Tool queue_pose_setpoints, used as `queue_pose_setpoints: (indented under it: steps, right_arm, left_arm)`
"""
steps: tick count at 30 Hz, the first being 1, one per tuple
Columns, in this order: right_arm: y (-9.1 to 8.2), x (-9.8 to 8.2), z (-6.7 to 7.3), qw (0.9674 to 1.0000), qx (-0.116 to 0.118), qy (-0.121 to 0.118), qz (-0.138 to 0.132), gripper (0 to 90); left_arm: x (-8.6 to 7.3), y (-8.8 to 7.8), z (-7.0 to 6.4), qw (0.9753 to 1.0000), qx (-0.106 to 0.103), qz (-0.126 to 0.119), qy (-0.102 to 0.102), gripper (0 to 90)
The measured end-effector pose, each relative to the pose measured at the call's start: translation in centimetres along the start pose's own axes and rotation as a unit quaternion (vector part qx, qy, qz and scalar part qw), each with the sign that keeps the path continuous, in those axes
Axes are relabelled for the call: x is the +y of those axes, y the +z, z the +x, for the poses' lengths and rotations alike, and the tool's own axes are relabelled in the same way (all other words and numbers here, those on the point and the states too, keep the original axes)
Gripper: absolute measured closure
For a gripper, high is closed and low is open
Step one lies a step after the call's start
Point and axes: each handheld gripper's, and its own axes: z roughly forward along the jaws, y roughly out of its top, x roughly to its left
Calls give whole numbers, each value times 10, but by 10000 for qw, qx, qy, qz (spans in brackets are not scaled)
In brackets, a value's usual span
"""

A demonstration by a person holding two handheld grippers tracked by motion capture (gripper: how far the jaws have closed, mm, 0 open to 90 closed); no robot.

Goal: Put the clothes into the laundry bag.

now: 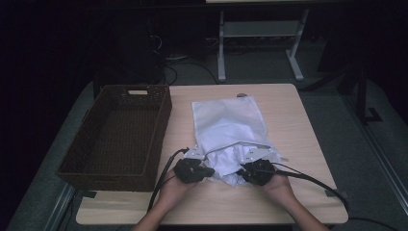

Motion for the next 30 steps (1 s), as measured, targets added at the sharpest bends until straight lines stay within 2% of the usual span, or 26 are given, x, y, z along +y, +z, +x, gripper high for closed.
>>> queue_pose_setpoints:
  steps: [3, 12, 20, 30]
  right_arm:
    - [1, 0, -3, 9998, 8, 163, -67, 815]
    - [2, 6, -13, 9984, -189, 477, -221, 831]
    - [7, 14, -20, 9976, -314, 557, -263, 832]
    - [8, 21, -37, 9938, -478, 924, -389, 830]
  left_arm:
    - [1, 1, -1, 10000, -9, 19, 30, 883]
    - [3, 2, -3, 9999, -63, 57, 109, 883]
    - [3, 2, -4, 9998, -86, 74, 141, 883]
    - [2, 7, -9, 9997, -136, 106, 187, 882]
